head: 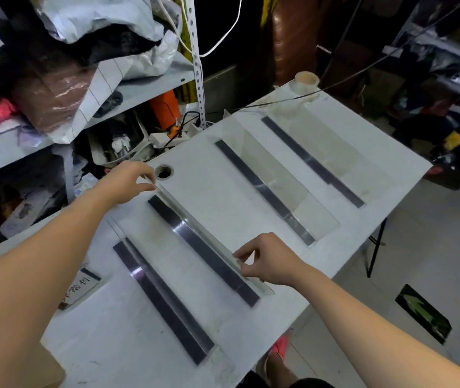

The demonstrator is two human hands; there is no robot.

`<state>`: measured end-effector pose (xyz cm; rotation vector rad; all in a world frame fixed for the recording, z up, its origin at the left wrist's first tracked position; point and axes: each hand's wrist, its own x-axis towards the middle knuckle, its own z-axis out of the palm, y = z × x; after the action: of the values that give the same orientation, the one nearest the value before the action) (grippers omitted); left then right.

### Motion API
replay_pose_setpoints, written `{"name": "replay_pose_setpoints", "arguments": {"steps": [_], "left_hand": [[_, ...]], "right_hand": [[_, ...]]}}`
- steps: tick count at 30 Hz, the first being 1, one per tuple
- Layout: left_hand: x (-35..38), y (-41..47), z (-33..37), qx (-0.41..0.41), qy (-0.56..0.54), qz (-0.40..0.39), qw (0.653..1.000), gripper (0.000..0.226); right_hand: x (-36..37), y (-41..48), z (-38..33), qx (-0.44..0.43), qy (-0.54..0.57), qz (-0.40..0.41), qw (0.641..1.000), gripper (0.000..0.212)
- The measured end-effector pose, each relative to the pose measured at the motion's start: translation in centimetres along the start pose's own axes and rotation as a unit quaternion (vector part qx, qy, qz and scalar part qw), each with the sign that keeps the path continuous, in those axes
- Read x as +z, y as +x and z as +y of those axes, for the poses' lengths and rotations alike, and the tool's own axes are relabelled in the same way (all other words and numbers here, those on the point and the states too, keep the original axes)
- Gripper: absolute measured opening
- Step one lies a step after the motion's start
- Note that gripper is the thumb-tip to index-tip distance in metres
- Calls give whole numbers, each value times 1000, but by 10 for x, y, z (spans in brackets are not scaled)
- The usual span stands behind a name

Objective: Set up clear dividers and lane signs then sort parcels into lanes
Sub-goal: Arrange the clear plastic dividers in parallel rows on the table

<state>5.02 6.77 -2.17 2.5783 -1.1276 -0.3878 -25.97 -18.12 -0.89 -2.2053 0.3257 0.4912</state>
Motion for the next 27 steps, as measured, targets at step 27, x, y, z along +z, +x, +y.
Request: {"name": "replay_pose_setpoints", "arguments": {"steps": [27], "left_hand": [[-13, 137, 31, 48, 62, -73, 994, 11]], "right_hand": [[-56, -8, 45, 41, -3, 69, 997, 18]]}}
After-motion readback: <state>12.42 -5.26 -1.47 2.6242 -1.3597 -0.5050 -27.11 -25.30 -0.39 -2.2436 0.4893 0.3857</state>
